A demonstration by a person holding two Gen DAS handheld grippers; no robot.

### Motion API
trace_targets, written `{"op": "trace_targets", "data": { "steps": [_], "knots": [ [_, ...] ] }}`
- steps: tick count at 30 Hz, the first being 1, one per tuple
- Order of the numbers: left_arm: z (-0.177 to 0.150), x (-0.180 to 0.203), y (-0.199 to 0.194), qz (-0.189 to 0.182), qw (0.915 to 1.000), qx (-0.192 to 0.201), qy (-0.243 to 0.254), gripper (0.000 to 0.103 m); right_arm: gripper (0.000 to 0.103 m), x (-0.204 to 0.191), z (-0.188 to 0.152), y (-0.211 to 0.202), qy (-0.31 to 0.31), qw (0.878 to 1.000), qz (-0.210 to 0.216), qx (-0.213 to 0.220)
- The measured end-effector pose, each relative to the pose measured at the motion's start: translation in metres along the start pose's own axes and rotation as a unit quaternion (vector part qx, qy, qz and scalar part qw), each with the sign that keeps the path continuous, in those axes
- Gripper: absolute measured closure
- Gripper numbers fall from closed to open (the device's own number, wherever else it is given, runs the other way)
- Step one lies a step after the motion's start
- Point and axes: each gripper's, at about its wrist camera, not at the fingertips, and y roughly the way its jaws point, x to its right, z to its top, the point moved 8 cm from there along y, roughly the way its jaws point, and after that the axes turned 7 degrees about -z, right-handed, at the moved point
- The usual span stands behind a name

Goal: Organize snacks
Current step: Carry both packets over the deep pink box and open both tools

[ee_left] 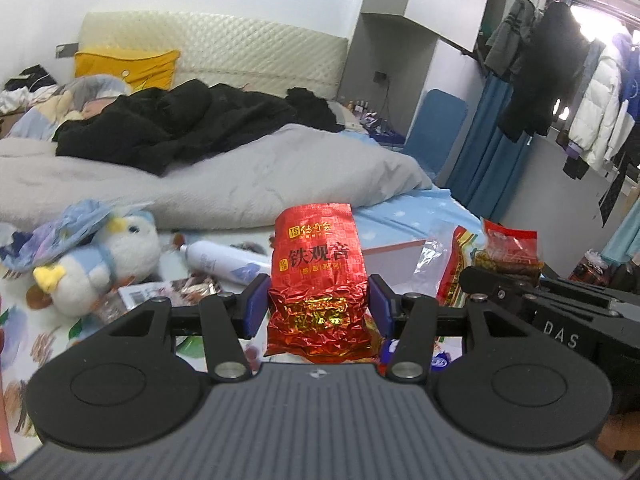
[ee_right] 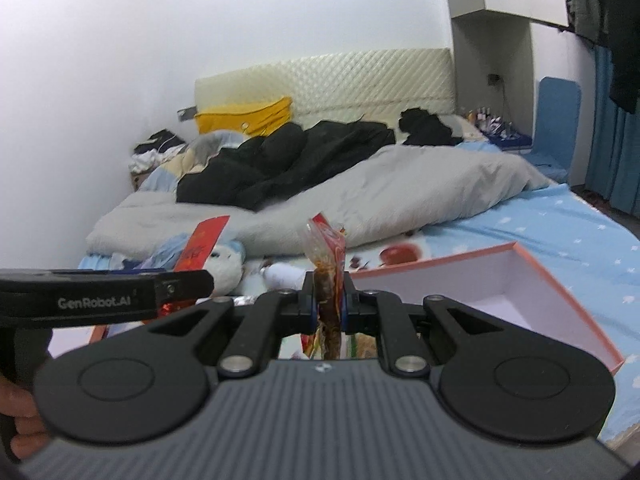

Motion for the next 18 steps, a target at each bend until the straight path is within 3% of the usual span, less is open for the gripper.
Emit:
{"op": "trace_targets", "data": {
  "steps": [9, 18],
  "knots": [
    [0.005, 0.026, 0.038, -0.015, 0.9997, -0.017, 0.008, 0.045, 0.089, 0.033, 0.006, 0.016, 0.019, 1.0, -0.01, 0.006],
    [-0.024, 0.044, 0.11, -0.015, 0.9968, -0.075, 0.021, 0.045, 0.089, 0.077, -0.034, 0.052, 0.011, 0.998, -0.059, -0.027]
  ]
}}
